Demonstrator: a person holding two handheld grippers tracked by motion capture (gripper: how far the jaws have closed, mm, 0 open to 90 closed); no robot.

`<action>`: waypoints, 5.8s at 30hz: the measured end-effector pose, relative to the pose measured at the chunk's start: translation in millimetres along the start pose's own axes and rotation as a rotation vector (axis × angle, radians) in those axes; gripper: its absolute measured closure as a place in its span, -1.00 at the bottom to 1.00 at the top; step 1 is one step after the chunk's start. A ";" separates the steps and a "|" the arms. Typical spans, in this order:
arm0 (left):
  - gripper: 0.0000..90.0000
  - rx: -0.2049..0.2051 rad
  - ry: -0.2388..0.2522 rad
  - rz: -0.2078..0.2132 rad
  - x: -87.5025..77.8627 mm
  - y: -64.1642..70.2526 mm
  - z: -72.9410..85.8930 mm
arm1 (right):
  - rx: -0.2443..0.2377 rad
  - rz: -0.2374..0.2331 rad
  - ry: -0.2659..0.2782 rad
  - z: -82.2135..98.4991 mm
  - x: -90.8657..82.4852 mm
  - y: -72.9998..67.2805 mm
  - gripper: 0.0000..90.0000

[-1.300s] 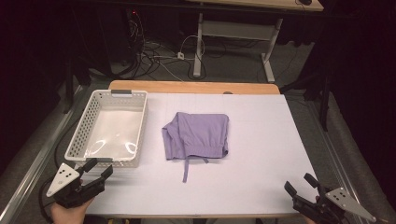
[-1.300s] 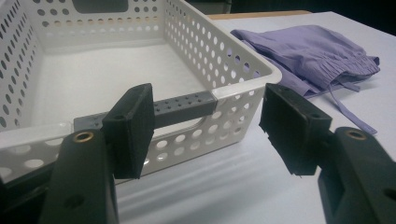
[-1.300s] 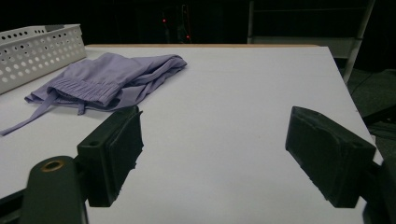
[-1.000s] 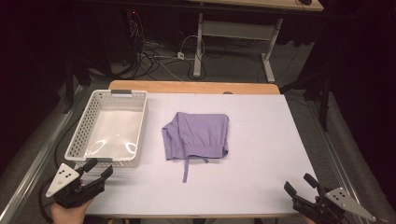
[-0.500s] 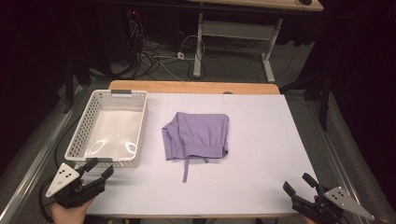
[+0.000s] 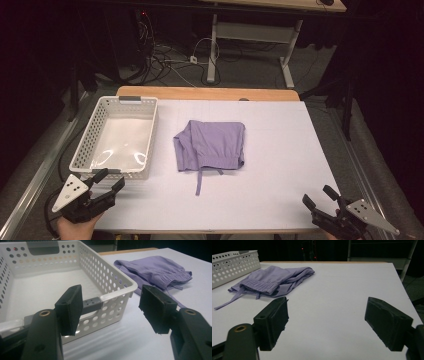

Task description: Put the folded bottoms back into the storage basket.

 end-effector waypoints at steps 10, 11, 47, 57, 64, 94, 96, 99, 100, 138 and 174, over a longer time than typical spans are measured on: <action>-0.24 0.026 0.000 0.013 2.8 6.1 -4.1 | 0.003 -0.001 0.002 -0.1 0.3 -0.5 -0.55; -0.25 0.027 0.000 0.014 2.9 6.5 -4.3 | 0.002 -0.002 0.003 -0.1 0.4 -0.6 -0.55; -0.25 0.069 -0.011 0.094 15.9 34.7 -10.0 | -0.025 -0.032 -0.015 1.2 6.1 -6.7 -0.54; -0.25 0.075 -0.009 0.105 17.7 39.2 -11.6 | -0.024 -0.036 -0.018 1.5 6.2 -6.9 -0.54; -0.25 0.089 -0.007 0.119 20.2 44.4 -14.7 | -0.022 -0.036 -0.018 1.4 6.3 -7.2 -0.54; -0.25 0.125 -0.023 0.216 46.3 76.5 -28.9 | -0.018 -0.037 -0.011 0.8 4.8 -6.4 -0.54; -0.25 0.122 -0.024 0.224 48.4 78.4 -29.6 | -0.017 -0.038 -0.010 0.8 4.7 -6.5 -0.54; -0.25 0.123 -0.027 0.230 51.0 81.2 -30.1 | -0.017 -0.040 -0.010 0.8 4.7 -6.6 -0.54; -0.25 0.125 -0.028 0.233 51.6 82.2 -30.3 | -0.018 -0.040 -0.010 0.8 4.8 -6.6 -0.54; -0.30 0.168 -0.080 0.321 85.7 122.5 -29.6 | -0.022 -0.051 -0.018 1.4 6.0 -8.0 -0.54; -0.42 0.136 -0.124 0.338 123.1 148.2 -42.6 | -0.017 -0.059 -0.020 1.7 5.9 -8.6 -0.54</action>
Point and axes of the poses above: each handheld gripper's, and its own axes: x roughly forward along the jaws, z roughly out of its underside, y roughly to its right, the point moved 7 cm from there along x, roughly forward along the jaws, and after that the axes turned 5 degrees about -x, right-handed, at the moved point
